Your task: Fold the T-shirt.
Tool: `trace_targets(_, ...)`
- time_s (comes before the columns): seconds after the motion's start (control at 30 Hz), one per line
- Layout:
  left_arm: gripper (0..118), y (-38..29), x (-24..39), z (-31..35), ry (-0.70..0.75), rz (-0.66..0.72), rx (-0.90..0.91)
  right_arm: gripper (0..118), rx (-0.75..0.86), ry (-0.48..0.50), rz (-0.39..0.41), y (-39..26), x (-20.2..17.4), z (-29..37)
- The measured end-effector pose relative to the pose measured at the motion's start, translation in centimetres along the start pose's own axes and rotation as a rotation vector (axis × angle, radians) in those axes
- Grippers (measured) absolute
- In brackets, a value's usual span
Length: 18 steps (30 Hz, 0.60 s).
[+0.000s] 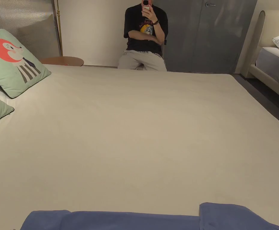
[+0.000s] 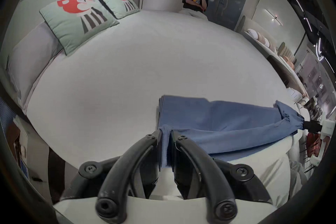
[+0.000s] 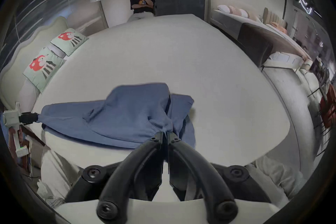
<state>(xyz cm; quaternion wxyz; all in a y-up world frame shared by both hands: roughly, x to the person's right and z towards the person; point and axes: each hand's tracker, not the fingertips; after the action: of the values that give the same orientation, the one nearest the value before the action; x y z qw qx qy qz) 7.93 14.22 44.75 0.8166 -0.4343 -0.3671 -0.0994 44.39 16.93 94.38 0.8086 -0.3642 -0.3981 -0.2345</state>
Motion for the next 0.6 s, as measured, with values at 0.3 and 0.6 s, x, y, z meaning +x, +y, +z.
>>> trace_targets(0.3, 5, -2.0, -0.6, -2.7, 0.039, -0.01, -0.025, 4, -0.037, -0.043, -0.022, -2.7, 1.0, -2.9)
trace_targets(0.6, 105, -1.4, 1.4, 0.5, -0.007, 0.024, 0.196, 93, 0.231, -0.142, 0.06, -2.1, -1.1, -0.7)
